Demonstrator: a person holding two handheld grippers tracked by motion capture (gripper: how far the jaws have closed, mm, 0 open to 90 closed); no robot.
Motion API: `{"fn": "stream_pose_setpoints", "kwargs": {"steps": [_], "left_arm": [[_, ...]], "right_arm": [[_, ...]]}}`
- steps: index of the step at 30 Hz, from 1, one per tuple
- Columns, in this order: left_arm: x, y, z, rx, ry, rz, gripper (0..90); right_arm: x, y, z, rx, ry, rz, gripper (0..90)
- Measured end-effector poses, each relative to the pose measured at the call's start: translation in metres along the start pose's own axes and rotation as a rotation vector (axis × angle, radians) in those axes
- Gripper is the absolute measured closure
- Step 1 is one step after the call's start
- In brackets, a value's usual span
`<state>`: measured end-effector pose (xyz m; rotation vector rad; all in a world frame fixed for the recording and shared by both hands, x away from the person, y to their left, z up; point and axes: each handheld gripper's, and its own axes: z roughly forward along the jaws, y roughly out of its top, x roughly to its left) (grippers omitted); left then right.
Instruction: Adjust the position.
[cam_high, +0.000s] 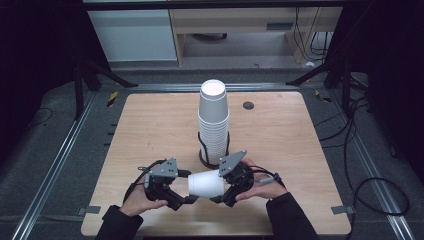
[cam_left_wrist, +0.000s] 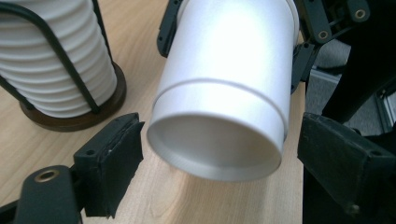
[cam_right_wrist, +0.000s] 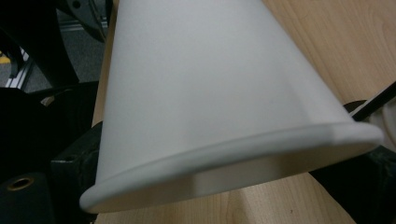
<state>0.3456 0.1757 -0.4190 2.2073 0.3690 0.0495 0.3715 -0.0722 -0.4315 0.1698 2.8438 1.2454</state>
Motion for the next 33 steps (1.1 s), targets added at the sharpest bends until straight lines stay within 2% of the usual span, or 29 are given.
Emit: {"fn": "stream_pose_setpoints", "kwargs": {"steps": [6, 19, 25, 33], "left_arm": [[-0.003, 0.000, 0.011, 0.056, -0.010, 0.016, 13.7], [-0.005, 0.000, 0.016, 0.104, -0.023, 0.038, 20.0], [-0.005, 0.000, 0.014, 0.092, -0.027, 0.034, 20.8], [-0.001, -0.001, 0.010, 0.079, -0.031, 0.015, 22.3]], "right_arm": [[0.005, 0.004, 0.009, 0.035, 0.013, -0.028, 7.7], [0.008, 0.007, 0.015, 0.045, 0.024, -0.039, 7.8], [0.007, 0.006, 0.014, 0.024, 0.035, -0.029, 6.8], [0.005, 0.007, 0.010, -0.017, 0.020, -0.003, 4.2]]}}
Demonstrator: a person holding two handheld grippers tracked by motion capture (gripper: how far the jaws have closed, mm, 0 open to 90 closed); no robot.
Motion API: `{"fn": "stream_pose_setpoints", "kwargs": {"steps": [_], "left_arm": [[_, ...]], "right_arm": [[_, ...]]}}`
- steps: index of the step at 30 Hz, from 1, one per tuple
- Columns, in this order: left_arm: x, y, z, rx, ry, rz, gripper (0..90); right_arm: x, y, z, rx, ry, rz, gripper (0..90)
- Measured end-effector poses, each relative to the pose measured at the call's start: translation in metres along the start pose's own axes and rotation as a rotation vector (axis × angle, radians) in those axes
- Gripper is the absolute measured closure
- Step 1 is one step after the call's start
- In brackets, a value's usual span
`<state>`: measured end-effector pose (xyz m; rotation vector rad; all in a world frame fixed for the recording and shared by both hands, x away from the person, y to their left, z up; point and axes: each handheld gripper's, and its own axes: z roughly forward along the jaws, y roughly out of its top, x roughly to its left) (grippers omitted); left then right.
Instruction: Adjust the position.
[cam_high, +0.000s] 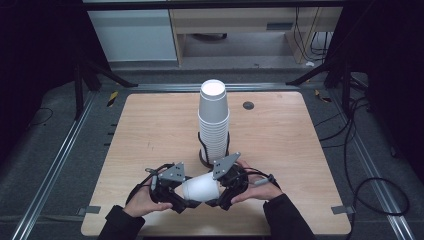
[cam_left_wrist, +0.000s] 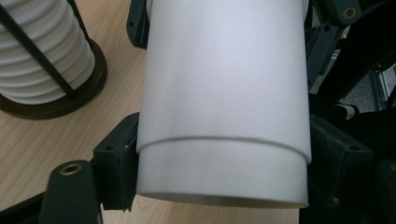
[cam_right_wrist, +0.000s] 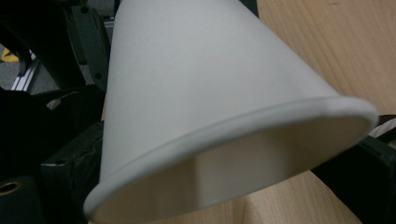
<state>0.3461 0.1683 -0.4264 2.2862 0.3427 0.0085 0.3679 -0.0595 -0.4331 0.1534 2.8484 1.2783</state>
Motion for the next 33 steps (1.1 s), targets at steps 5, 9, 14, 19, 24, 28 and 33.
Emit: {"fn": "stream_pose_setpoints", "kwargs": {"steps": [5, 9, 14, 19, 24, 28, 33], "left_arm": [[0.003, -0.002, -0.004, -0.016, 0.011, -0.013, 22.3], [0.006, -0.004, -0.008, -0.035, 0.020, -0.026, 22.2], [0.010, -0.006, -0.016, -0.080, 0.031, -0.051, 22.1], [0.015, -0.008, -0.027, -0.169, 0.060, -0.087, 22.0], [0.016, -0.009, -0.035, -0.242, 0.100, -0.103, 21.9], [0.016, -0.009, -0.039, -0.293, 0.101, -0.114, 21.9], [0.014, -0.008, -0.039, -0.330, 0.101, -0.117, 22.0]], "right_arm": [[-0.004, 0.001, -0.010, -0.065, -0.003, 0.025, 3.9], [-0.007, 0.001, -0.021, -0.124, -0.017, 0.052, 3.9], [-0.012, -0.001, -0.034, -0.196, -0.052, 0.086, 3.9], [-0.016, -0.003, -0.046, -0.247, -0.094, 0.126, 4.0], [-0.019, -0.006, -0.053, -0.281, -0.114, 0.153, 4.0], [-0.021, -0.006, -0.054, -0.310, -0.115, 0.175, 4.0], [-0.021, -0.005, -0.054, -0.344, -0.096, 0.194, 4.1]]}}
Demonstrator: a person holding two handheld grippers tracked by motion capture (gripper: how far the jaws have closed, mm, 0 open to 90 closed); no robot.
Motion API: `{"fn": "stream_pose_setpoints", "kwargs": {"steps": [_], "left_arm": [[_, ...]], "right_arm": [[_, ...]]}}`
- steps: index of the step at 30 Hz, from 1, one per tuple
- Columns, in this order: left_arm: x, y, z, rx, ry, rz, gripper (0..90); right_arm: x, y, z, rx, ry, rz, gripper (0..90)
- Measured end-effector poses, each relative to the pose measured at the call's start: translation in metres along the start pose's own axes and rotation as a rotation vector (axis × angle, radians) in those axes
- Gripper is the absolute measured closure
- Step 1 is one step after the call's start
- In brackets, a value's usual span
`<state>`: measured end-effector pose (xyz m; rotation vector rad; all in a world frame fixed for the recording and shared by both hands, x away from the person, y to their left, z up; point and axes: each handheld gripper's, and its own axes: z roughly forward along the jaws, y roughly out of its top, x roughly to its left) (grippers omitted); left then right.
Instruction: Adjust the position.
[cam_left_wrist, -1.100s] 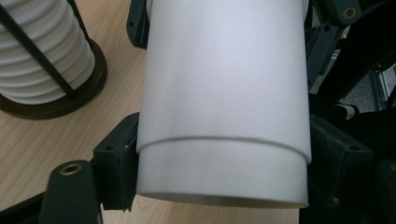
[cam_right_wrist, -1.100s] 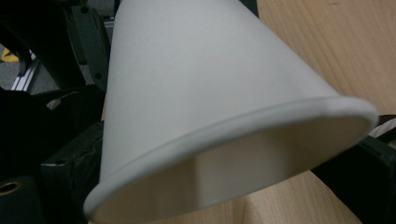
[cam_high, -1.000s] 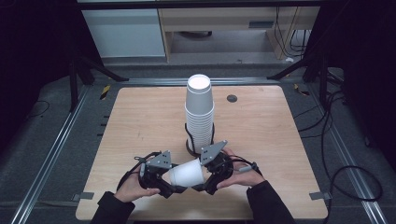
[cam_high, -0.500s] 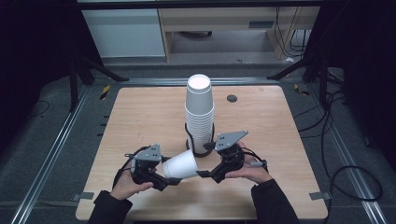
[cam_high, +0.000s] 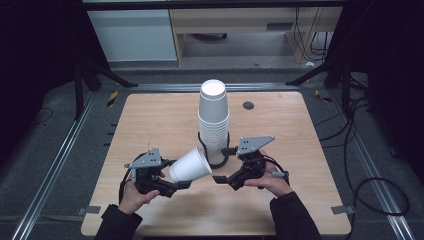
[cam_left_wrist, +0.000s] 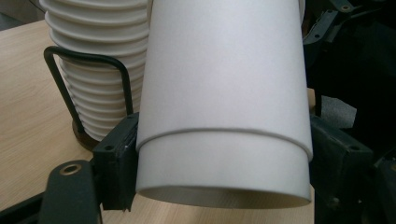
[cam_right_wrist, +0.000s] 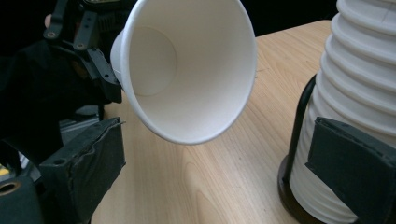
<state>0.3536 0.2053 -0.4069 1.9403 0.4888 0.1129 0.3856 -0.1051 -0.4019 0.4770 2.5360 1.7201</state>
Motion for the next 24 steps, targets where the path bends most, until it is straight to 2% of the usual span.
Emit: {"fn": "stream_pose_setpoints", "kwargs": {"steps": [6, 11, 18, 24], "left_arm": [[-0.007, 0.002, 0.006, 0.004, -0.025, 0.015, 22.0], [-0.012, 0.002, 0.011, 0.002, -0.042, 0.029, 22.1], [-0.016, 0.003, 0.014, 0.000, -0.068, 0.045, 22.1], [-0.019, 0.002, 0.017, 0.015, -0.092, 0.061, 22.1]], "right_arm": [[0.003, 0.001, 0.004, -0.001, 0.024, 0.002, 4.1], [0.005, 0.001, 0.008, -0.015, 0.075, 0.022, 4.1], [0.008, -0.001, 0.016, 0.011, 0.121, 0.024, 3.0], [0.011, -0.001, 0.021, 0.010, 0.164, 0.027, 2.3]]}}
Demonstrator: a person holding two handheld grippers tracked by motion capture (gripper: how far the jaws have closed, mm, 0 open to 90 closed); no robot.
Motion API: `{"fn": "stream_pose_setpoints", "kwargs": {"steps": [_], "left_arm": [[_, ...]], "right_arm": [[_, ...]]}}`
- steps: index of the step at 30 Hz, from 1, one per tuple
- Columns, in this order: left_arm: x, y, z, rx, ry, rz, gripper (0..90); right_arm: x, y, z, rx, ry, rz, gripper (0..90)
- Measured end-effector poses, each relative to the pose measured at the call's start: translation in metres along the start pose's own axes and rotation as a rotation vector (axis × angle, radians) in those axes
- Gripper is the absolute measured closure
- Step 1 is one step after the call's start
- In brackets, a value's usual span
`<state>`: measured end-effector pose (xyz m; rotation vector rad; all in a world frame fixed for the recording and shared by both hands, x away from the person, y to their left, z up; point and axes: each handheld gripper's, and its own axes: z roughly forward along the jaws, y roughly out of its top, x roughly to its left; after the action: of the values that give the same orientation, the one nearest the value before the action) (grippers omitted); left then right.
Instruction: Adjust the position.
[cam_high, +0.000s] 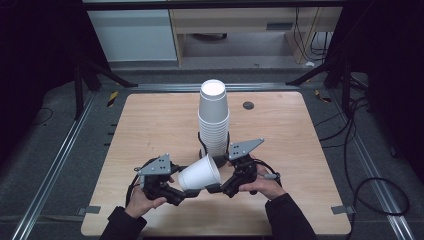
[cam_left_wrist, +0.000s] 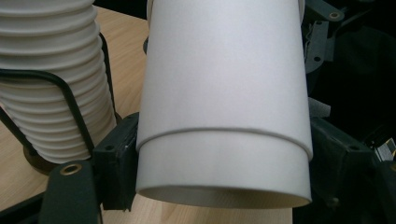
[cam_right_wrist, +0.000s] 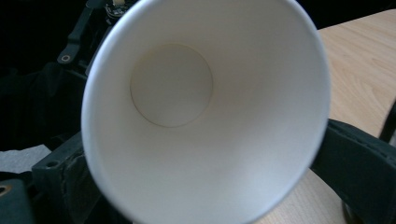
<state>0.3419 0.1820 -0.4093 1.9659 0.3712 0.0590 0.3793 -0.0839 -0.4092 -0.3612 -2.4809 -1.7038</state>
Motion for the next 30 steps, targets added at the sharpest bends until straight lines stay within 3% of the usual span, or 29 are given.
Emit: {"fn": "stream_pose_setpoints", "kwargs": {"steps": [13, 30], "left_arm": [[-0.0050, -0.0009, 0.0085, 0.037, -0.024, 0.027, 22.2], [-0.0029, -0.0030, 0.0112, 0.054, -0.043, 0.031, 21.7]], "right_arm": [[0.0012, -0.0024, 0.0088, -0.006, 0.061, 0.018, 4.1], [0.0016, -0.0015, 0.0044, -0.006, 0.065, 0.008, 8.3]]}}
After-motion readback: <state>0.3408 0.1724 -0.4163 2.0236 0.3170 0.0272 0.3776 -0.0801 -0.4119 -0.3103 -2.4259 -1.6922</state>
